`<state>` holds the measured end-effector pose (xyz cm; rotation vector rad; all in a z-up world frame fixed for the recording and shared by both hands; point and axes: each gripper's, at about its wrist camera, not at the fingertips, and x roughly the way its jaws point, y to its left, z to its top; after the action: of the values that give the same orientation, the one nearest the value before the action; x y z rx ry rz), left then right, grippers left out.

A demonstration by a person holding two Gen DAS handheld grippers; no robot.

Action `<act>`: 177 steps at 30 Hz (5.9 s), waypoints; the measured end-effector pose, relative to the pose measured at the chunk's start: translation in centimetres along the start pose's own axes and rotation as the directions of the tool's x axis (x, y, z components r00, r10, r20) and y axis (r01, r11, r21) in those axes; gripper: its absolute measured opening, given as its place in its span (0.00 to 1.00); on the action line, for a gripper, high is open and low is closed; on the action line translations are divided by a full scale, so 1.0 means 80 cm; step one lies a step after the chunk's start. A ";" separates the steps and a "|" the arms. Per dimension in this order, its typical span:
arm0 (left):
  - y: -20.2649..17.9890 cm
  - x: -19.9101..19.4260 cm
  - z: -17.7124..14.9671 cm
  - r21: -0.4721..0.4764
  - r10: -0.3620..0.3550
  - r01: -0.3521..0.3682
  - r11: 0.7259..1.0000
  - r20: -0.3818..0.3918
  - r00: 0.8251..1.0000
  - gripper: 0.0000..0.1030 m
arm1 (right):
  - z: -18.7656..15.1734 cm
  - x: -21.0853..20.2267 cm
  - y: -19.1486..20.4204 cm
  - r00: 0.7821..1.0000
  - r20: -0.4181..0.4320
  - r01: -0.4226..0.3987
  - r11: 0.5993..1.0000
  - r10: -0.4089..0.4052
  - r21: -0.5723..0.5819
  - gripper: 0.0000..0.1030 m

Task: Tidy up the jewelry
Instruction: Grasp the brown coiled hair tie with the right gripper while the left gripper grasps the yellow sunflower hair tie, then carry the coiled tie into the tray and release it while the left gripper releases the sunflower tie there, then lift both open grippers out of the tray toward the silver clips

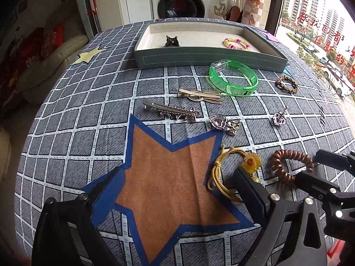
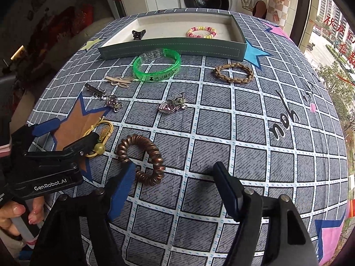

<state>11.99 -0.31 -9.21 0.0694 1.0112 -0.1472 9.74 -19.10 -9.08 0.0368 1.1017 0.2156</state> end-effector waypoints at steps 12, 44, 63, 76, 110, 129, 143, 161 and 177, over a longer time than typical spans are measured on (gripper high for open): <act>-0.029 -0.012 -0.001 0.107 -0.082 0.080 0.991 0.013 0.997 0.40 | 0.002 0.001 0.000 0.998 -0.004 -0.061 0.998 0.061 0.009 0.14; 0.011 -0.079 0.059 -0.019 -0.238 0.244 0.970 0.164 0.957 0.16 | 0.048 -0.064 -0.063 0.985 0.123 -0.140 0.982 0.124 0.129 0.12; 0.001 -0.027 0.220 -0.006 -0.212 0.220 0.976 0.226 0.951 0.16 | 0.226 -0.031 -0.086 0.983 0.167 -0.090 0.993 0.076 0.081 0.12; -0.016 0.085 0.279 -0.015 -0.152 0.155 0.988 0.147 0.977 0.16 | 0.301 0.067 -0.109 0.994 0.100 -0.053 0.990 0.040 0.133 0.12; -0.029 0.082 0.268 0.047 0.066 -0.078 0.996 0.224 0.972 1.00 | 0.299 0.071 -0.133 0.977 0.166 -0.168 0.958 0.131 0.231 0.57; 0.014 -0.025 0.147 -0.049 0.029 -0.018 0.999 0.247 0.969 1.00 | 0.202 -0.027 -0.132 0.948 0.281 -0.221 0.947 0.152 0.234 0.84; 0.027 -0.025 0.054 -0.086 0.075 -0.062 0.994 0.158 0.985 1.00 | 0.112 -0.046 -0.119 0.966 0.193 -0.213 0.949 0.170 0.233 0.84; 0.063 0.019 0.061 -0.311 0.083 -0.075 0.948 0.012 0.997 1.00 | 0.054 0.000 -0.056 0.998 0.044 -0.053 0.985 0.047 0.161 0.84; 0.048 0.053 0.072 -0.328 0.198 -0.204 0.922 -0.051 0.979 1.00 | 0.070 0.038 -0.018 0.997 0.060 0.042 0.990 -0.051 0.137 0.84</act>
<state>19.64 2.38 -9.82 -0.1341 1.0272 0.2141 16.26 -19.51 -9.41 0.1386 1.0515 0.0963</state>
